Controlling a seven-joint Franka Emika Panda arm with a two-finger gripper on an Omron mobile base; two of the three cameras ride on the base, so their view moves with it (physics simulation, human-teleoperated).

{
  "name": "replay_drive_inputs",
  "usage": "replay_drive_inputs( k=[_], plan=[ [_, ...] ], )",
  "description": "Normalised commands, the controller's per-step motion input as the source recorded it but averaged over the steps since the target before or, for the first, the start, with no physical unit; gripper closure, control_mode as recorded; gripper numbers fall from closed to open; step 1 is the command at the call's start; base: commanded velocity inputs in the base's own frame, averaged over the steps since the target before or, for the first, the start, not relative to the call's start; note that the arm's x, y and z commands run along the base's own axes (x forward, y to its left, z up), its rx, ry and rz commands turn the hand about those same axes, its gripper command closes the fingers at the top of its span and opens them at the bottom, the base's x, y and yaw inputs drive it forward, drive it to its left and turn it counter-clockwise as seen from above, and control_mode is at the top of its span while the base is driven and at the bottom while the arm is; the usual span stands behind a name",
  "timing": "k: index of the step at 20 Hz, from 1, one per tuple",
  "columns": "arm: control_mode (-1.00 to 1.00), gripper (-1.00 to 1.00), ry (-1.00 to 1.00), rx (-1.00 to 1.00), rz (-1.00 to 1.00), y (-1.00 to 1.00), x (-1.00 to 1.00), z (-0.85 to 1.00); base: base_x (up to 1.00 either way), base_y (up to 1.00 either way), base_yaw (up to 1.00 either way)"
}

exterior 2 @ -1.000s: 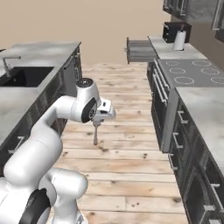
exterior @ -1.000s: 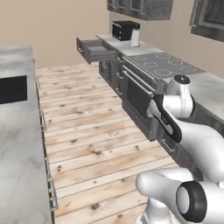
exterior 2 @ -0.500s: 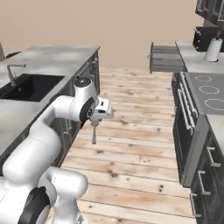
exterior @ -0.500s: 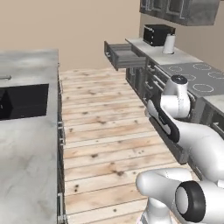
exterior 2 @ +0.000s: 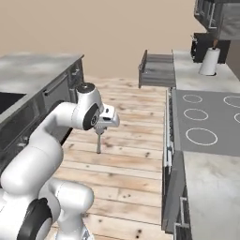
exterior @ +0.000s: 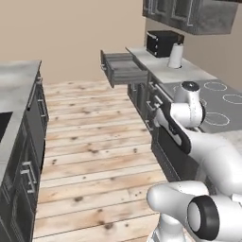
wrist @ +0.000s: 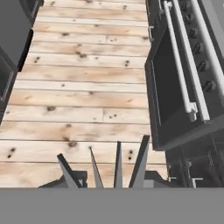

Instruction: Pick up the metallic utensils from the counter and place them in the open drawer. Make sure not to pick up any wooden utensils.

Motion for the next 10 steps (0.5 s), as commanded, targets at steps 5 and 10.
replay_drive_inputs(
  k=[5, 10],
  plan=[
    [1.00, 1.00, 0.00, 0.00, 0.00, 0.00, 0.00, 0.00, 1.00, -0.22, 0.09],
    [1.00, 1.00, 0.00, 0.00, 0.00, 0.00, 0.00, 0.00, 1.00, 0.00, 0.09]
  ],
)
